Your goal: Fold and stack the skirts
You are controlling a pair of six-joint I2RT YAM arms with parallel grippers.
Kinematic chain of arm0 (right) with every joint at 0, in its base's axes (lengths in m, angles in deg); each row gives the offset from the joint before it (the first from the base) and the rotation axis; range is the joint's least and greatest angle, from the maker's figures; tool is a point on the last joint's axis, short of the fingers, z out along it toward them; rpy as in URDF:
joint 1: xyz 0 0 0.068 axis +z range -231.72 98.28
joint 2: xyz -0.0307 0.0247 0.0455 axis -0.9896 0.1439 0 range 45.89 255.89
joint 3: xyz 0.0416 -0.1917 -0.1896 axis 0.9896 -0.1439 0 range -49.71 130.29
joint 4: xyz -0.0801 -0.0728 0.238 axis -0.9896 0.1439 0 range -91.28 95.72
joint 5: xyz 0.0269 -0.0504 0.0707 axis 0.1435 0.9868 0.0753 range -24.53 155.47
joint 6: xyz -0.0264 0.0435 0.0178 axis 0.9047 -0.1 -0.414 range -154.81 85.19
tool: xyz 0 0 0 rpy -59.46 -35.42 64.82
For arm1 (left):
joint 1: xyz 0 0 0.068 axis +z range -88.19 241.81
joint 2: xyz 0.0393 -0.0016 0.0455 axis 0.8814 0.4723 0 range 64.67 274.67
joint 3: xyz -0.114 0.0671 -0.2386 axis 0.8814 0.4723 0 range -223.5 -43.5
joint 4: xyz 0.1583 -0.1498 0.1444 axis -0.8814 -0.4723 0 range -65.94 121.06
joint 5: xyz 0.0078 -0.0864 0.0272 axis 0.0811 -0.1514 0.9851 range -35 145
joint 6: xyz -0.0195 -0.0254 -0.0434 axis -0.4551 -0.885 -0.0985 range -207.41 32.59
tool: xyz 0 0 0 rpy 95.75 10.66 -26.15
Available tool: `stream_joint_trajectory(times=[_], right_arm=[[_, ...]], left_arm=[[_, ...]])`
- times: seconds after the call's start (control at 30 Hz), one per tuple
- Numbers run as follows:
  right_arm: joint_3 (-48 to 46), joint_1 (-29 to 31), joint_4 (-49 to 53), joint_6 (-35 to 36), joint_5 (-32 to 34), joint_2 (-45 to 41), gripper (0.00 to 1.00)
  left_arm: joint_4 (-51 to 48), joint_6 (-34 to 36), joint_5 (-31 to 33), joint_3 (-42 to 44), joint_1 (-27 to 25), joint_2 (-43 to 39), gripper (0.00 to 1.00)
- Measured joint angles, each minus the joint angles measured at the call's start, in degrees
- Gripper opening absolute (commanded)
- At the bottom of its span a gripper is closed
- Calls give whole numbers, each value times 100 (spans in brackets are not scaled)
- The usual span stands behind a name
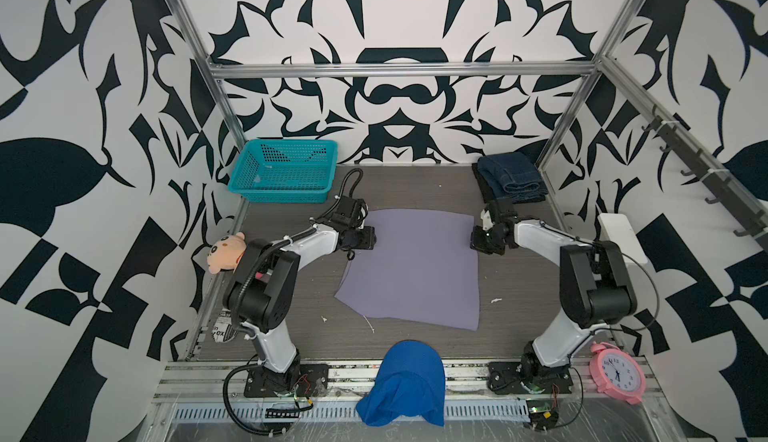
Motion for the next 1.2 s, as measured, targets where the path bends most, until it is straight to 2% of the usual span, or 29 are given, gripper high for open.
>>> stream_joint_trajectory(times=[0.27, 0.47, 0.57, 0.7, 0.77, 0.87, 0.97, 1.07, 1.2], right_arm=[[1204, 404, -13, -37, -85, 1231, 4], [3202, 402, 26, -149, -76, 2614, 2], [4492, 402, 166, -225, -55, 3427, 1], [6387, 404, 516, -350, -114, 4542, 2], [6933, 428, 728, -365, -188, 4824, 3], [6734, 455, 931, -361, -350, 4562, 6], [5477, 487, 793, -330, -505, 3475, 6], [3698, 518, 490, -313, -533, 1729, 12], [1467, 518, -184, -389, -481, -555, 26]], left_arm=[[249, -125, -81, -199, 66, 566, 48], [295, -214, 188, -271, 175, 470, 52], [269, -245, 363, -164, 181, 92, 54], [227, -286, 533, -13, 168, -800, 59], [181, -354, 612, 101, 142, -1261, 59], [155, -444, 706, 446, 33, -1991, 64], [140, -498, 715, 911, -177, -2549, 57], [140, -584, 579, 1172, -313, -2621, 48], [302, -737, 415, 1274, -479, -2293, 46]])
